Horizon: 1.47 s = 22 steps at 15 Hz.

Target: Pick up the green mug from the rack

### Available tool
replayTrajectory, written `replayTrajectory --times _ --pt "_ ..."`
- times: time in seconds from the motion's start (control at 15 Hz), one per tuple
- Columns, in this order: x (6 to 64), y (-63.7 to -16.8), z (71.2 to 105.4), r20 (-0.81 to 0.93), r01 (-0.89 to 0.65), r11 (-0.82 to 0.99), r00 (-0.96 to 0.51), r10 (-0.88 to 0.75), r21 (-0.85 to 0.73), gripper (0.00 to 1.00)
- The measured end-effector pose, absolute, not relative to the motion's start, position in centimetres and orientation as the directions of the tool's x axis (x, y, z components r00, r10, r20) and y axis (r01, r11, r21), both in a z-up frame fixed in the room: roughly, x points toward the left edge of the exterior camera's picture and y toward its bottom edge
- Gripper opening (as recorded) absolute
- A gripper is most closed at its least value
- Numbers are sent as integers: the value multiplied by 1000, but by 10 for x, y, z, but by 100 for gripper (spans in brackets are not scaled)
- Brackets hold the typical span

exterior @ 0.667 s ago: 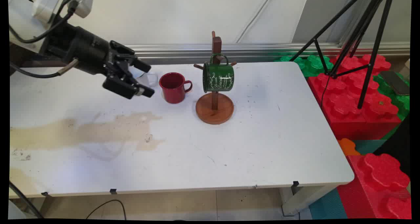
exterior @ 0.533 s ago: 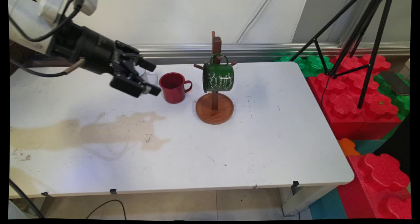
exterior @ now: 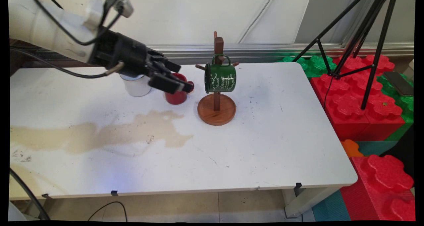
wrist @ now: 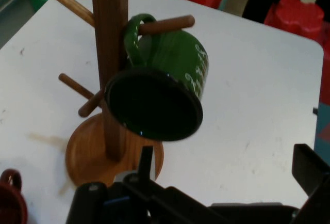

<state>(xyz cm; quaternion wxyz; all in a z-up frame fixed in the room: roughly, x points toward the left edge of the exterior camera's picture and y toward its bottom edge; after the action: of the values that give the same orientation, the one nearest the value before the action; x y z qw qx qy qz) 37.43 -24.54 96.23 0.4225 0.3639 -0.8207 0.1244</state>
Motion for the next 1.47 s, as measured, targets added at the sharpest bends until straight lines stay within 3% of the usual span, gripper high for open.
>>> replayTrajectory --times 1.47 --pt "301 -297 901 806 -742 622 -196 -559 251 100"
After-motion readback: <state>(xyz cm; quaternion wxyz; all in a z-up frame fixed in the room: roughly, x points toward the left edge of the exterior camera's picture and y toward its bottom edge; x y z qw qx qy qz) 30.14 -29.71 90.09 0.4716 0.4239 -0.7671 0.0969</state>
